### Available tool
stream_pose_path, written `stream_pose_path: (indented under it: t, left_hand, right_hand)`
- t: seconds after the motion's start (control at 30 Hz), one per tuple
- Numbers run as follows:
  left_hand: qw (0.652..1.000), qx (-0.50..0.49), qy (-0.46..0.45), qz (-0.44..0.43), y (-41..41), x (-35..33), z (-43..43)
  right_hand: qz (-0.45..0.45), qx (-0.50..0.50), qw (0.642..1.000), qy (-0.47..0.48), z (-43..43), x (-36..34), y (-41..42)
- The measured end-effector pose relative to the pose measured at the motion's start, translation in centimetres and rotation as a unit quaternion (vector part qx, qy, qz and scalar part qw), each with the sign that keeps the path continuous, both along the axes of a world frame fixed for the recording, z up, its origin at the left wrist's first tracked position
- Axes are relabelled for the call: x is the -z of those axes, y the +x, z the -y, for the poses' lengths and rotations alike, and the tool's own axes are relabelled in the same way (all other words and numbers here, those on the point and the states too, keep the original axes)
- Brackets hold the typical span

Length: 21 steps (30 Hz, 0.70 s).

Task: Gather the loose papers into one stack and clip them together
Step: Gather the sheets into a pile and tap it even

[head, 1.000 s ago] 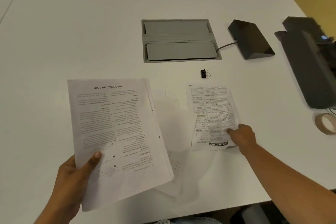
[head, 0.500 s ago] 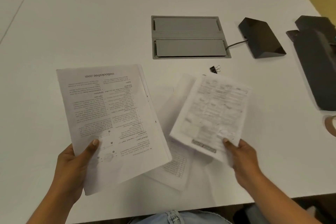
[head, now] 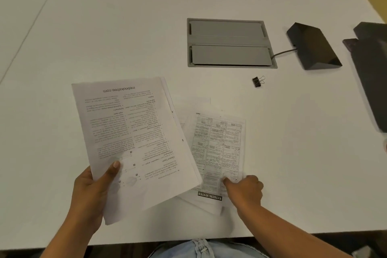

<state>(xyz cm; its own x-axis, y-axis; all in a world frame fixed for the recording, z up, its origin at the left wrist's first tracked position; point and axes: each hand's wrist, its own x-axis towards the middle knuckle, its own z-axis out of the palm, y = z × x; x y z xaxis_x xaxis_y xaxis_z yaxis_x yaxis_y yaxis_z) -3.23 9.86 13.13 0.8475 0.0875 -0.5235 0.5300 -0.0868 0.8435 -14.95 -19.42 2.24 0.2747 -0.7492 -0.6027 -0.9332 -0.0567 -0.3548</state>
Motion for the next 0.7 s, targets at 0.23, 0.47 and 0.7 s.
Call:
stream_pose_path:
  t: [0.23, 0.47, 0.7]
  left_hand:
    - [1.000, -0.009, 0.003, -0.014, -1.2, 0.8, -0.2]
    - [1.000, -0.013, 0.008, -0.019, -1.4, 1.3, -0.8]
    - [1.000, -0.010, 0.020, -0.017, -1.3, 1.1, -0.6]
  right_hand:
    - [0.006, 0.005, 1.000, 0.000, -0.1, 0.1, 2.3]
    - [0.038, 0.037, 0.998, 0.041, -0.2, 0.7, 2.7]
    - [-0.036, -0.046, 0.997, -0.043, -1.5, -0.3, 5.0]
